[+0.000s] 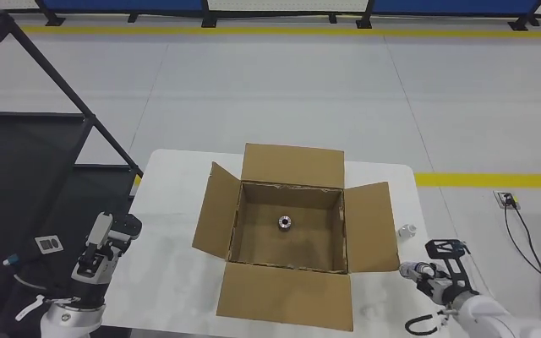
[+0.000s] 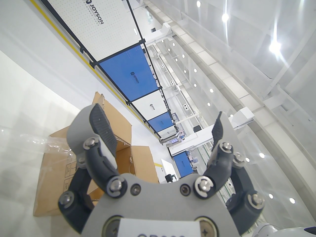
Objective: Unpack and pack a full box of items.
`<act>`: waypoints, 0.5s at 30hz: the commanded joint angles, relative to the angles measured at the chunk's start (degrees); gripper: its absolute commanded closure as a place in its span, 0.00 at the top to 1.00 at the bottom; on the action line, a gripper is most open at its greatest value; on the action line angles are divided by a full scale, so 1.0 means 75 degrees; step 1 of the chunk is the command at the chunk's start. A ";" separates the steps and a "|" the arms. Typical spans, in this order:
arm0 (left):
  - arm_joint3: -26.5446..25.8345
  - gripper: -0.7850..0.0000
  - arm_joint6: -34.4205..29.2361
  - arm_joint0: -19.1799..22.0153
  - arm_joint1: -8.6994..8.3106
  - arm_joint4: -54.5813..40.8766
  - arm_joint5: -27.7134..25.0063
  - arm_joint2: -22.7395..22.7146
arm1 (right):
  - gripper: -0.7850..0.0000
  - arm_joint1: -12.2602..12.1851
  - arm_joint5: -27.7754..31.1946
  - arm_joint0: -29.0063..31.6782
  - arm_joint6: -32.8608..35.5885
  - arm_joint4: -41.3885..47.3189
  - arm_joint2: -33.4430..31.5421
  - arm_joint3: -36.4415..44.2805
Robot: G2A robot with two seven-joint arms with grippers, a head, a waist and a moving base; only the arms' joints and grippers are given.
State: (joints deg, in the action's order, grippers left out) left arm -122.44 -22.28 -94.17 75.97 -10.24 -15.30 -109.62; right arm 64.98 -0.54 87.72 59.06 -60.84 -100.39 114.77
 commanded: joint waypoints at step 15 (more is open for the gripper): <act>0.0000 1.00 0.0000 0.0000 0.0000 0.0000 0.0000 0.0000 | 0.24 -0.0031 0.0064 -0.1874 0.0522 -0.0379 0.0975 -0.2070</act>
State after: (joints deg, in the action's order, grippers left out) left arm -122.44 -22.28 -94.17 75.97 -10.24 -15.30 -109.62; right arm 64.76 -0.15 73.76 63.01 -63.79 -93.15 99.50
